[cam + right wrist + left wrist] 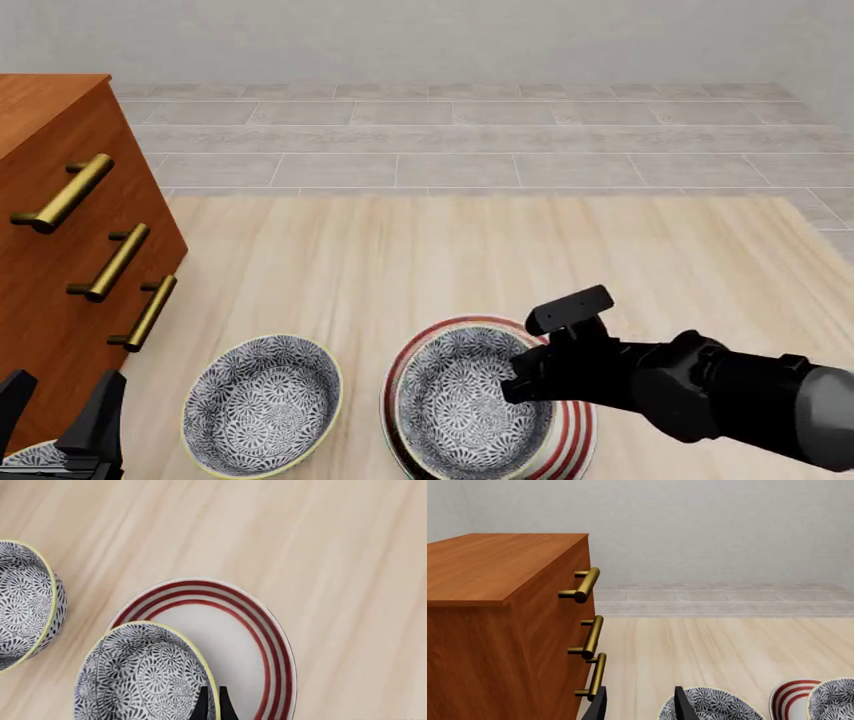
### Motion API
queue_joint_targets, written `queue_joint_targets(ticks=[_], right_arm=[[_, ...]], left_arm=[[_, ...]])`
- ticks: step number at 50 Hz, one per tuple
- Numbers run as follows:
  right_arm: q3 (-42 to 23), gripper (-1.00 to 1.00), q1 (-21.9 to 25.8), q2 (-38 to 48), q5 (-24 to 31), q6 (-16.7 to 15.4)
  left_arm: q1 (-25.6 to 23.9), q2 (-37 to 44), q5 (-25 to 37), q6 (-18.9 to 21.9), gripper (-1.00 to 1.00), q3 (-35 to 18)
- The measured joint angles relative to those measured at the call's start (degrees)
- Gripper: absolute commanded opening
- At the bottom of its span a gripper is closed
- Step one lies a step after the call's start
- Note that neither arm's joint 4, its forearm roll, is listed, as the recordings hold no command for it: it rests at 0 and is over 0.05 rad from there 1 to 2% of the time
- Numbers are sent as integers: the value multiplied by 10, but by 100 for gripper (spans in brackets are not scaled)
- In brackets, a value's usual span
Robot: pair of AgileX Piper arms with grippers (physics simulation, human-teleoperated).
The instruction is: Pick up the bowl and put it in the front on the plate.
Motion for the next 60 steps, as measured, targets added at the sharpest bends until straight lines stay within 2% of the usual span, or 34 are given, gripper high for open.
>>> queue_joint_targets(ticks=[22,23,42,60], right_arm=[[9,-100,-19,16,-21,-15],[9,100,-21,17,-22,-16],[-7,100,-62,6,-16,-54],[-40,100,-87,-47,21,-89]], left_arm=[[0,0,0,0,100,0],[0,0,0,0,100,0],[0,0,0,0,100,0],[0,0,0,0,100,0]])
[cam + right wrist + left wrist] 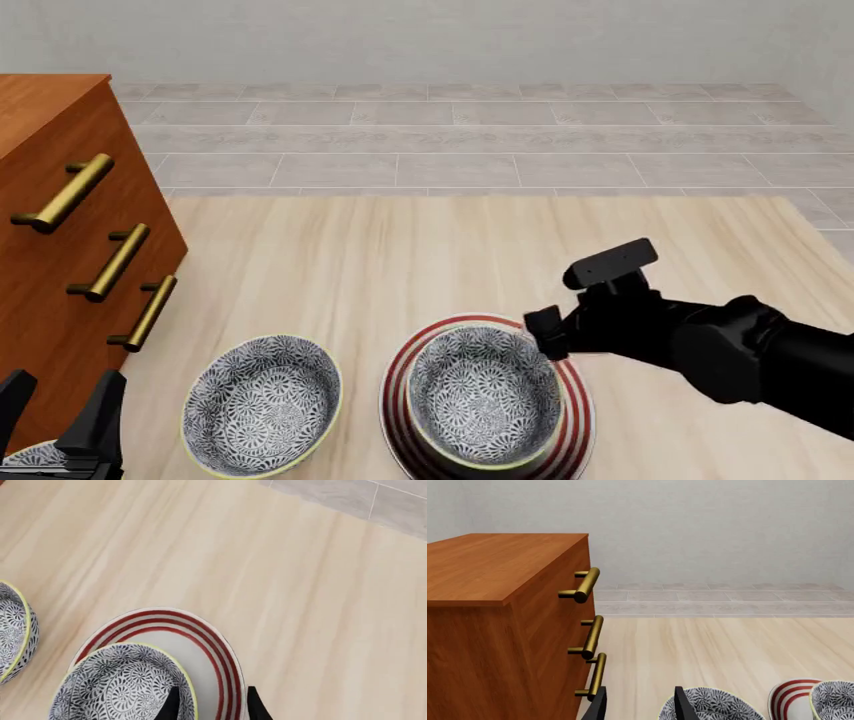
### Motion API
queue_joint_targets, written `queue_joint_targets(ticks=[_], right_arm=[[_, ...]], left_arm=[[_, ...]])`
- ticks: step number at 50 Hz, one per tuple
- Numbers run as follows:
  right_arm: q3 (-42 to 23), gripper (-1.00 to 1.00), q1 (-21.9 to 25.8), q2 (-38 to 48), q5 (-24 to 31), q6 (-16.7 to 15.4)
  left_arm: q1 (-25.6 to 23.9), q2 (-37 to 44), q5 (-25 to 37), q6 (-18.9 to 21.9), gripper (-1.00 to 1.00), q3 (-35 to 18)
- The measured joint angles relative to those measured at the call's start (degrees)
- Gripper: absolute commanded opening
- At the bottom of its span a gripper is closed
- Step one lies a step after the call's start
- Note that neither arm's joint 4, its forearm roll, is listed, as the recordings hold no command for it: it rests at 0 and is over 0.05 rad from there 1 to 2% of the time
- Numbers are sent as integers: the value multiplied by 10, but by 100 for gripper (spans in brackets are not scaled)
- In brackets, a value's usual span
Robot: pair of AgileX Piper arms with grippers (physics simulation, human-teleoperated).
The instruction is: Pick up the bowl and put it in the front on the plate.
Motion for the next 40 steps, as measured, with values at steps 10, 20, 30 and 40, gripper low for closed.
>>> queue_joint_targets(ticks=[10,20,30,40], right_arm=[[-21,100,-11,-26,17,-17],[-33,100,-20,-49,11,-41],[-32,100,-27,-71,-15,-60],[-20,100,-30,-116,-64,-77]], left_arm=[[0,0,0,0,100,0],[0,0,0,0,100,0],[0,0,0,0,100,0],[0,0,0,0,100,0]])
